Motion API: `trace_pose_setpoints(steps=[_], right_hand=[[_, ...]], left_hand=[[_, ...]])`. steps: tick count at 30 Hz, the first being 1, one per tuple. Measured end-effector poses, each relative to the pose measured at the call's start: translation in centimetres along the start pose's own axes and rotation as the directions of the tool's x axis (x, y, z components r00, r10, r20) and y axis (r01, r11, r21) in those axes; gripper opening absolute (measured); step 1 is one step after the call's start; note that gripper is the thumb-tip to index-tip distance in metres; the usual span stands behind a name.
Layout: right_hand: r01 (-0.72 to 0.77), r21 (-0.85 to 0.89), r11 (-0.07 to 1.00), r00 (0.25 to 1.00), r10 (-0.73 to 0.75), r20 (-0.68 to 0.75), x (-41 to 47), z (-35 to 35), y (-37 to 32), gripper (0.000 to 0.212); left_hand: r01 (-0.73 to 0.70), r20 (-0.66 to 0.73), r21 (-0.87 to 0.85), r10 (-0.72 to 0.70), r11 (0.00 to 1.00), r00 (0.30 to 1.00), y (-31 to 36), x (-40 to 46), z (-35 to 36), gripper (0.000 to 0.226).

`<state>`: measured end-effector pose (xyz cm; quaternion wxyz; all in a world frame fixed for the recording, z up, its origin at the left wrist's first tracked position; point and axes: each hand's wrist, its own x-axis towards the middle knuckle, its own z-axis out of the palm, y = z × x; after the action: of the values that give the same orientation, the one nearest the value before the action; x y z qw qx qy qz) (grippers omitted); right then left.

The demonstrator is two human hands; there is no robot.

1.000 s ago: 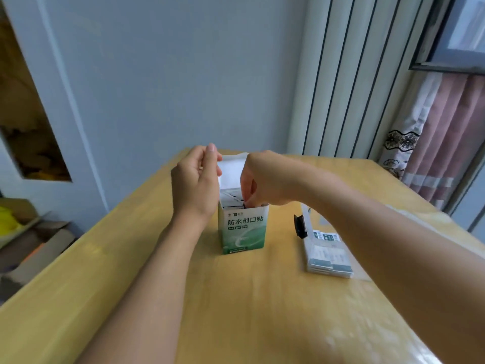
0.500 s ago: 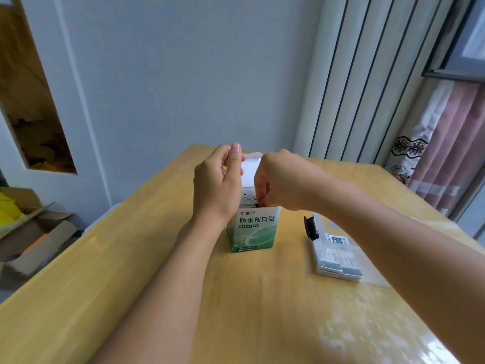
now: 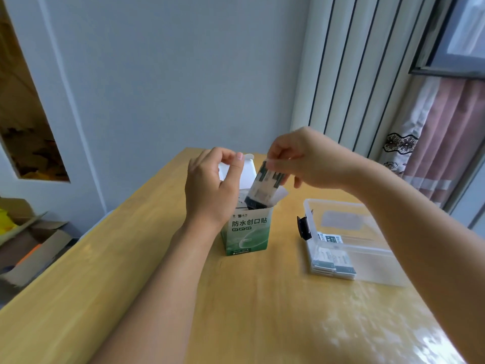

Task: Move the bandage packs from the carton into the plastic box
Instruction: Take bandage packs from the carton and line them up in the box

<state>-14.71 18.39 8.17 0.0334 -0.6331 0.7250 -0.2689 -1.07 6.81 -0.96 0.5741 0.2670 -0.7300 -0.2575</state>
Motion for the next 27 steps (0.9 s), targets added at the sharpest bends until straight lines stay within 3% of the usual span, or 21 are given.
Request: trace_pose_setpoints(steps=[3,5,7,8,9,11,12,14,17,20,24,27], right_hand=[[0.035,0.342,0.939,0.987,0.021,-0.159,-1.5,-1.5,1.3,0.012],[0.081,0.543,0.836,0.979,0.036,-0.201,-2.8,-2.0,2.4,0.008],[0.101,0.682,0.724,0.979,0.049,-0.197,-3.9,-1.7,3.4,0.009],[0.101,0.721,0.686,0.981,0.053,-0.188,-4.4,-1.4,3.9,0.012],[0.096,0.743,0.662,0.983,0.056,-0.177,-4.6,-1.1,4.4,0.014],[0.083,0.752,0.654,0.984,0.066,-0.166,-5.1,-0.8,5.1,0.015],[0.072,0.738,0.671,0.984,0.072,-0.162,-5.2,-0.8,5.4,0.016],[0.05,0.675,0.736,0.985,0.075,-0.155,-5.4,-1.2,5.5,0.015],[0.015,0.487,0.873,0.988,0.063,-0.143,-5.7,-1.7,5.4,0.03],[-0.031,0.1,0.995,0.996,0.039,-0.076,-6.3,-2.2,4.0,0.067],[-0.026,-0.147,0.989,0.998,0.033,0.046,-6.9,-1.8,1.7,0.119],[0.018,-0.292,0.956,0.999,-0.008,0.034,-7.0,-1.0,1.3,0.133]], left_hand=[[-0.161,0.025,-0.037,0.162,0.986,0.986,1.2,0.0,-0.2,0.019],[-0.149,0.084,-0.199,0.168,0.969,0.982,2.9,-0.2,-0.2,0.025],[0.077,0.265,-0.445,0.049,0.892,0.963,5.1,-0.4,-0.4,0.033],[0.234,0.398,-0.51,-0.014,0.828,0.917,6.0,-0.6,-0.5,0.04],[0.39,0.538,-0.507,-0.072,0.769,0.84,6.7,-0.8,-0.5,0.048],[0.645,0.777,-0.387,-0.145,0.659,0.613,7.7,-1.6,-0.2,0.062],[0.725,0.846,-0.33,-0.152,0.604,0.512,8.0,-2.1,0.2,0.064],[0.809,0.893,-0.296,-0.154,0.507,0.423,8.3,-3.2,0.9,0.06],[0.857,0.891,-0.317,-0.181,0.407,0.416,8.1,-4.1,2.0,0.048],[0.897,0.888,-0.357,-0.203,0.26,0.412,8.0,-4.3,2.6,0.042],[0.911,0.882,-0.389,-0.231,0.138,0.411,8.0,-4.4,3.0,0.043],[0.915,0.878,-0.385,-0.255,0.125,0.404,7.7,-4.4,3.1,0.042]])
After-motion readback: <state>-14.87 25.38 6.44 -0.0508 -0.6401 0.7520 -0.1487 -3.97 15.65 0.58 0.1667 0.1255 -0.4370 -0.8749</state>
